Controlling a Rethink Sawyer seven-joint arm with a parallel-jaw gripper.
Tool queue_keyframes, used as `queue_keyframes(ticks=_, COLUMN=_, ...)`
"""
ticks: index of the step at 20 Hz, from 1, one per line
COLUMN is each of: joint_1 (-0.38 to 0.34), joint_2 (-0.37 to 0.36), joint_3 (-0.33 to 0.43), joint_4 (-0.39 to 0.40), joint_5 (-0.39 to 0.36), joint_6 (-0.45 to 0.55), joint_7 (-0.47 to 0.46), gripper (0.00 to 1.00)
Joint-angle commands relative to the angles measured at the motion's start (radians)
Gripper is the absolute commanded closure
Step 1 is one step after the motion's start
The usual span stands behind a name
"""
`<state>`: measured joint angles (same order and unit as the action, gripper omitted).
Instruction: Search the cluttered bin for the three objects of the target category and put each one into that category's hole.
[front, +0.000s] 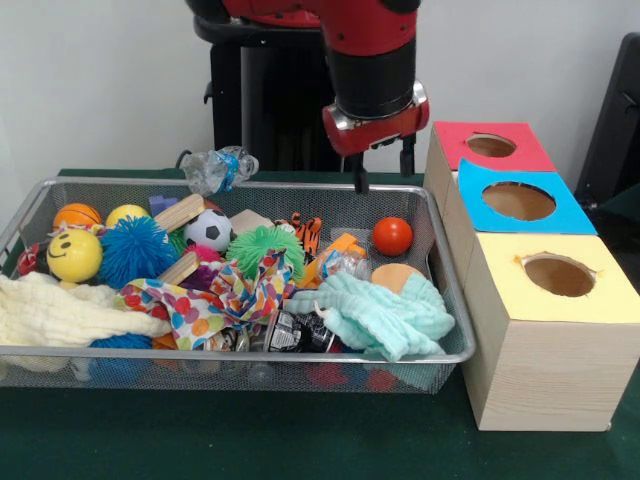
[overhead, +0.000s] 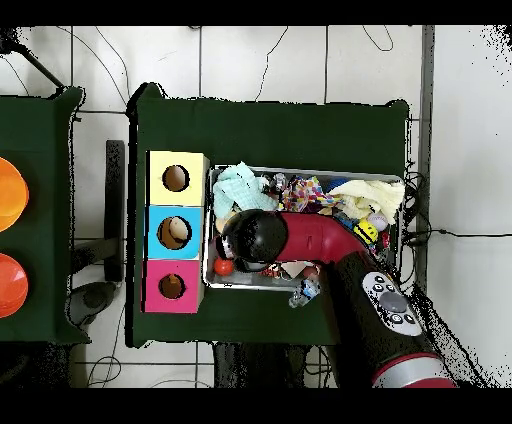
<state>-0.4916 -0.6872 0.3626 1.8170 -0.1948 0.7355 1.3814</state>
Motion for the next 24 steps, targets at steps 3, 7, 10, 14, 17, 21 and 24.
queue_keyframes(ticks=3, joint_1=-0.020, joint_2=0.034, joint_3=0.082, joint_4=-0.024, joint_5=-0.041, joint_6=-0.080, joint_7=-0.013, gripper=0.00)
queue_keyframes(ticks=7, joint_1=0.021, joint_2=0.012, joint_3=0.063, joint_4=0.009, joint_5=-0.058, joint_6=-0.136, joint_7=0.046, gripper=0.00)
queue_keyframes(ticks=10, joint_1=0.047, joint_2=-0.006, joint_3=0.045, joint_4=0.046, joint_5=-0.064, joint_6=-0.189, joint_7=0.088, gripper=0.00)
queue_keyframes(ticks=14, joint_1=0.084, joint_2=-0.029, joint_3=0.019, joint_4=0.065, joint_5=-0.052, joint_6=-0.206, joint_7=0.122, gripper=0.00)
queue_keyframes(ticks=17, joint_1=0.077, joint_2=-0.040, joint_3=0.020, joint_4=0.079, joint_5=-0.020, joint_6=-0.177, joint_7=0.114, gripper=0.00)
queue_keyframes(ticks=21, joint_1=0.034, joint_2=-0.020, joint_3=0.035, joint_4=0.071, joint_5=0.000, joint_6=-0.151, joint_7=0.071, gripper=0.00)
queue_keyframes(ticks=24, joint_1=0.004, joint_2=-0.008, joint_3=0.046, joint_4=0.068, joint_5=-0.003, joint_6=-0.144, joint_7=0.041, gripper=0.00)
